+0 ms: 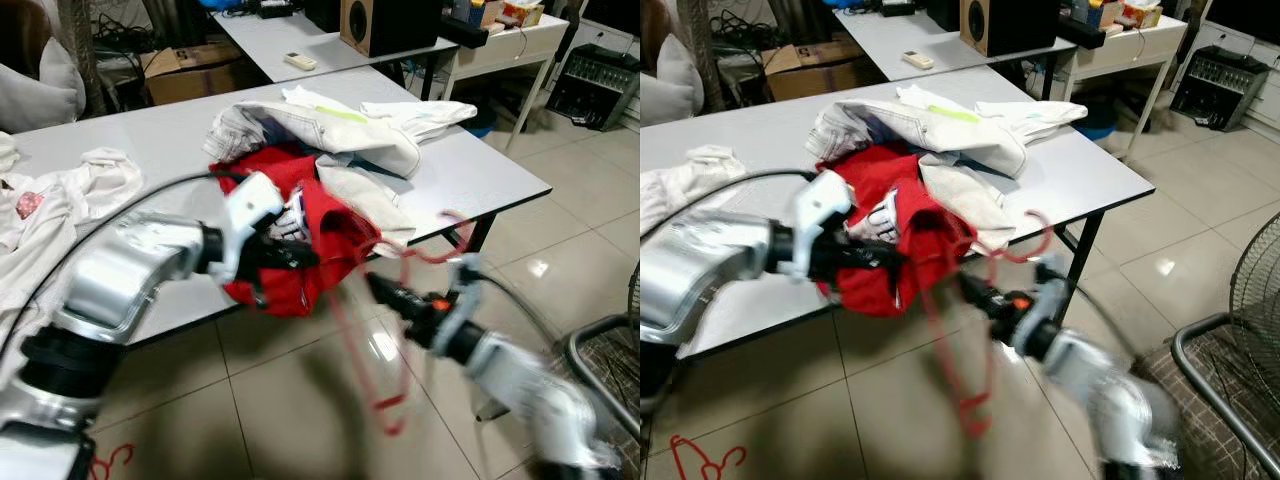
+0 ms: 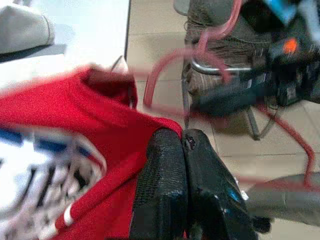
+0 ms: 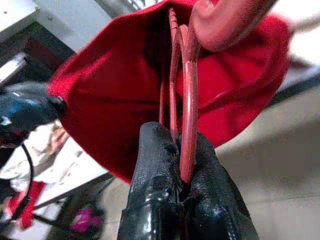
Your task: Hang hanger
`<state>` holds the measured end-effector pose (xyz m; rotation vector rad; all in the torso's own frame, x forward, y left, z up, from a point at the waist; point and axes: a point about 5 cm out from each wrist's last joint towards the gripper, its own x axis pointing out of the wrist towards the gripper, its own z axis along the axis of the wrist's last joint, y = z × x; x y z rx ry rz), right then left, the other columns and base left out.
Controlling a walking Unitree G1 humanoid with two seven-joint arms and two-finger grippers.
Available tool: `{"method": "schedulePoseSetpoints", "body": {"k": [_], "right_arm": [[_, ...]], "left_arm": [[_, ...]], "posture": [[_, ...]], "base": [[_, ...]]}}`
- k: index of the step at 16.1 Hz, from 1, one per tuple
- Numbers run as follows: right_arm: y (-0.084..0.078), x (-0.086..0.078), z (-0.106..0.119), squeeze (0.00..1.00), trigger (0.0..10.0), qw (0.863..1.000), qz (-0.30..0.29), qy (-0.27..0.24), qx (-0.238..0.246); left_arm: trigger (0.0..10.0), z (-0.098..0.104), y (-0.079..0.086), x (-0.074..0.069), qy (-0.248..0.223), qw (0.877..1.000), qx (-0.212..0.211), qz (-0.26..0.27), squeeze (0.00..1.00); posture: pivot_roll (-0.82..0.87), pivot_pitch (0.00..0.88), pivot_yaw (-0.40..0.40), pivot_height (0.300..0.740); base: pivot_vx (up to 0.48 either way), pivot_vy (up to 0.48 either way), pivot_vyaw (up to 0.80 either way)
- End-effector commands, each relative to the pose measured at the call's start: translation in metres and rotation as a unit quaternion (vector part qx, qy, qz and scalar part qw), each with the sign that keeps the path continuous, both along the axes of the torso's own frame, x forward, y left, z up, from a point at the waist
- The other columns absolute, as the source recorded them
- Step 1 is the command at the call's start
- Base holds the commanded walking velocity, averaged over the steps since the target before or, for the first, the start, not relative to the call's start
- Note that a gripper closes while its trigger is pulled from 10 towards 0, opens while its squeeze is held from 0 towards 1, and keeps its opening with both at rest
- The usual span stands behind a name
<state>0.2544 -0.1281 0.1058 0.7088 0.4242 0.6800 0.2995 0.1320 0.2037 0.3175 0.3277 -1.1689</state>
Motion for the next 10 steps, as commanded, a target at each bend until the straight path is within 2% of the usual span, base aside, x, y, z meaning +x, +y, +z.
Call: {"method": "schedulePoseSetpoints", "body": {"k": [1,2,3,4,5,7,8,9,10], "right_arm": [[0.002,0.007,-0.002,0.00,10.0,1.000,-0.010,0.020,0.020],[0.003,0.012,-0.001,0.00,10.0,0.999,-0.022,0.024,0.034],[0.006,0.025,0.008,0.00,10.0,0.995,-0.053,0.022,0.079],[0.008,0.037,0.018,0.00,10.0,0.991,-0.079,0.012,0.111],[0.010,0.044,0.026,0.00,10.0,0.988,-0.093,-0.003,0.126],[0.020,0.053,0.036,0.00,10.0,0.981,-0.105,-0.005,0.161],[0.025,0.059,0.037,0.00,10.0,0.977,-0.123,0.004,0.175],[0.028,0.065,0.038,0.00,10.0,0.972,-0.146,0.016,0.181],[0.031,0.071,0.037,0.00,10.0,0.973,-0.162,0.014,0.161]], "left_arm": [[0.0,0.003,-0.001,0.002,-0.021,1.000,0.002,0.008,0.00],[0.0,0.001,0.001,0.002,-0.023,1.000,0.011,0.011,0.00],[0.0,-0.009,0.010,0.002,-0.037,0.997,0.062,0.019,0.00],[0.0,-0.017,0.020,0.002,-0.038,0.995,0.092,0.028,0.00],[0.0,-0.019,0.024,0.001,-0.031,0.994,0.099,0.031,0.00],[0.0,-0.019,0.028,-0.003,-0.025,0.994,0.103,0.023,0.00],[0.0,-0.017,0.025,-0.007,-0.014,0.996,0.088,0.004,0.00],[0.0,-0.014,0.021,-0.011,-0.007,0.997,0.071,-0.021,0.00],[0.0,-0.011,0.017,-0.016,0.002,0.997,0.055,-0.045,0.00]], "posture": [[-0.12,0.000,0.060,0.740],[-0.11,0.000,0.062,0.740],[-0.10,0.000,0.063,0.740],[-0.10,0.000,0.063,0.740],[-0.10,0.000,0.063,0.740],[-0.08,0.000,0.066,0.740],[-0.08,0.000,0.068,0.740],[-0.08,0.000,0.068,0.740],[-0.08,0.000,0.074,0.740]], "base": [[0.000,0.000,0.00],[0.000,0.000,0.00],[0.000,0.000,0.00],[0.000,0.000,0.00],[0.000,0.000,0.00],[0.000,0.000,0.00],[0.000,0.000,0.00],[0.000,0.000,0.00],[0.000,0.000,0.00]]}}
